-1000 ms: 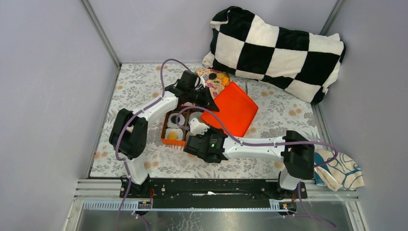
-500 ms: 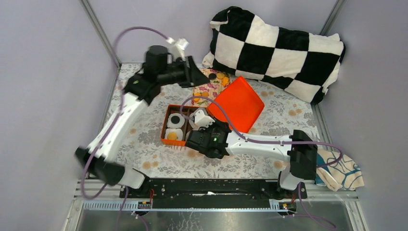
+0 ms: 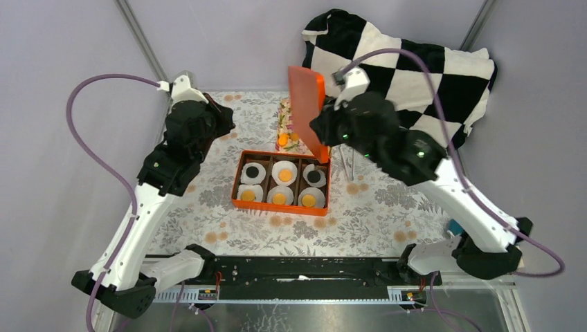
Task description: Pack the cookies
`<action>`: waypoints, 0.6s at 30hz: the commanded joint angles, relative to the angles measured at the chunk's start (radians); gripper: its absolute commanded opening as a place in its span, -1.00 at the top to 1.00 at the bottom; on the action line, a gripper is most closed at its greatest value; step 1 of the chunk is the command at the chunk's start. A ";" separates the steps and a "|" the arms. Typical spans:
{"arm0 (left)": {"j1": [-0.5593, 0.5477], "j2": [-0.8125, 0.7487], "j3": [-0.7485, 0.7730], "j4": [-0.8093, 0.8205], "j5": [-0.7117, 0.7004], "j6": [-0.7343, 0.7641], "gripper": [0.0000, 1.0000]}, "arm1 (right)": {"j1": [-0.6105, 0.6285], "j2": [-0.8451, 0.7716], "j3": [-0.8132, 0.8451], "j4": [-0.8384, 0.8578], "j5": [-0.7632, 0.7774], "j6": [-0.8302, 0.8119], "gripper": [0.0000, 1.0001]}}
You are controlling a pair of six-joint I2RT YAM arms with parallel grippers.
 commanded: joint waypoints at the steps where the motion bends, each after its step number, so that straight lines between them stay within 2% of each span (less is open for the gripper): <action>1: 0.005 -0.038 -0.074 0.067 -0.135 0.014 1.00 | -0.122 -0.098 -0.072 0.223 -0.579 0.173 1.00; 4: 0.005 -0.050 -0.083 0.076 -0.138 0.042 1.00 | -0.264 -0.163 -0.324 0.565 -0.884 0.429 1.00; 6: 0.005 -0.044 -0.064 0.062 -0.132 0.063 1.00 | -0.361 -0.178 -0.556 0.947 -1.066 0.756 1.00; 8: 0.006 -0.039 -0.052 0.044 -0.137 0.070 1.00 | -0.434 -0.141 -0.734 1.312 -1.175 1.006 1.00; 10: 0.004 -0.046 -0.060 0.043 -0.149 0.079 1.00 | -0.479 -0.088 -0.863 1.608 -1.199 1.176 1.00; 13: 0.005 -0.059 -0.096 0.051 -0.169 0.080 1.00 | -0.491 0.010 -0.946 1.811 -1.201 1.258 1.00; 18: 0.004 -0.042 -0.171 0.073 -0.141 0.077 1.00 | -0.517 0.184 -0.996 2.041 -1.210 1.343 1.00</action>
